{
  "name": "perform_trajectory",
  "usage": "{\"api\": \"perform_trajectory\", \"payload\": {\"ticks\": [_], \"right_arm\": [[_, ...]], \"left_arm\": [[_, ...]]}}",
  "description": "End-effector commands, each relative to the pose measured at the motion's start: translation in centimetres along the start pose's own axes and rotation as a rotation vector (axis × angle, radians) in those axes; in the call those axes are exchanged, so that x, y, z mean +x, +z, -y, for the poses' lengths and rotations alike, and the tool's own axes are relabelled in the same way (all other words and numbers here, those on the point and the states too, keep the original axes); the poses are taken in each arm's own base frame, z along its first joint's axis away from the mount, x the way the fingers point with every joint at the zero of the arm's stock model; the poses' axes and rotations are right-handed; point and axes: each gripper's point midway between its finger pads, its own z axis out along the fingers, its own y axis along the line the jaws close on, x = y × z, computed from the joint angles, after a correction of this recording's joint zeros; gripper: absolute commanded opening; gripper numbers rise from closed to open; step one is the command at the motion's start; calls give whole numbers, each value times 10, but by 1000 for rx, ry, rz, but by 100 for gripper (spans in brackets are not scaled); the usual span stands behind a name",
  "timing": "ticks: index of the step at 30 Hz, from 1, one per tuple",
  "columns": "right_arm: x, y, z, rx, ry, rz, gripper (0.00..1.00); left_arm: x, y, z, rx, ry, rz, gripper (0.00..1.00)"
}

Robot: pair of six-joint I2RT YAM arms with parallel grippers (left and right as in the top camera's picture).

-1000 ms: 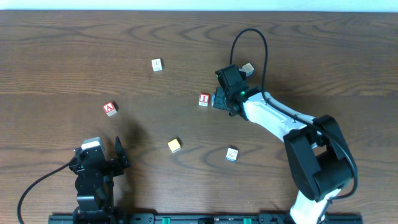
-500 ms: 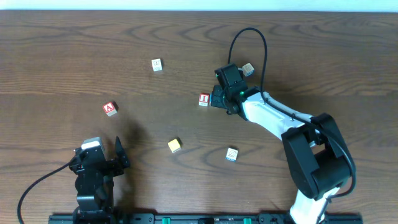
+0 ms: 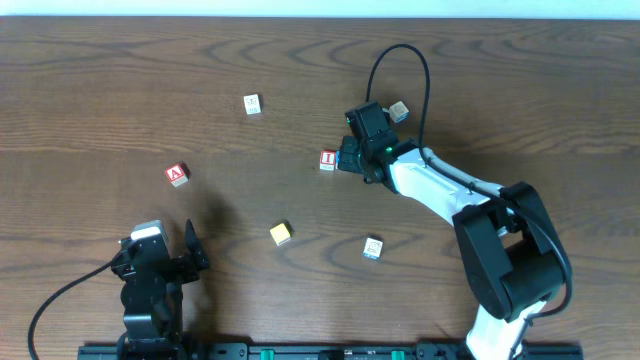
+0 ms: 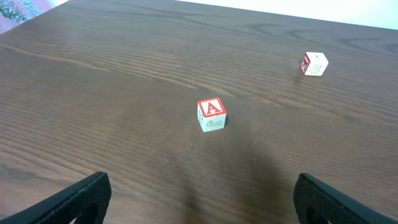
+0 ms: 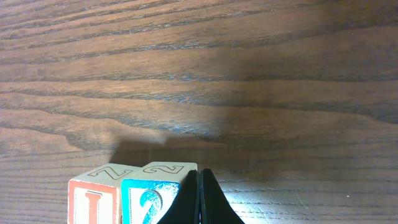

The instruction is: Spell out Ai2

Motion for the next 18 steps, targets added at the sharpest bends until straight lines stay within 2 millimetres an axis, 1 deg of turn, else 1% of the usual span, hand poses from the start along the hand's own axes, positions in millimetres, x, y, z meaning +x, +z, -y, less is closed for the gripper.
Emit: {"api": "perform_trajectory", "payload": {"ticks": [1,3,4,6,7,9,10,11,12,14,15,16,17,18], "right_arm": [[-1,3,-1,-2,-8,-2,1],[-1,3,4,24,-8,1,1],[-2,2,14,66,-4,8,1],[-9,-6,32,136,10,23,1],[-15,-12,38,156,21,30,1],[-32,-32,47,170,14,53,1],[-40,-44,49,174,6,68,1],[-51,-63,51,176,-13,90,1],[-58,-75,52,179,-28,107,1],[-70,-108,52,176,-53,151,1],[-75,-128,50,167,-69,179,1],[-79,-150,47,152,-92,212,4],[-81,-170,45,138,-106,240,12],[-81,-190,44,123,-112,268,28]], "left_arm": [[8,3,-4,-22,-6,-16,95],[8,3,-4,-22,-6,-16,95],[8,3,-4,-22,-5,-16,95],[8,3,-4,-22,-5,-16,95],[8,3,-4,-22,-6,-15,95],[8,3,-4,-22,-6,-16,95],[8,3,-4,-22,-5,-15,95],[8,3,-4,-22,-5,-16,95],[8,3,-4,-22,-6,-15,95],[8,3,-4,-22,-6,-15,95],[8,3,-4,-22,-5,-15,95],[8,3,-4,-22,-5,-16,95],[8,3,-4,-22,-5,-16,95],[8,3,-4,-22,-5,-16,95]]}}
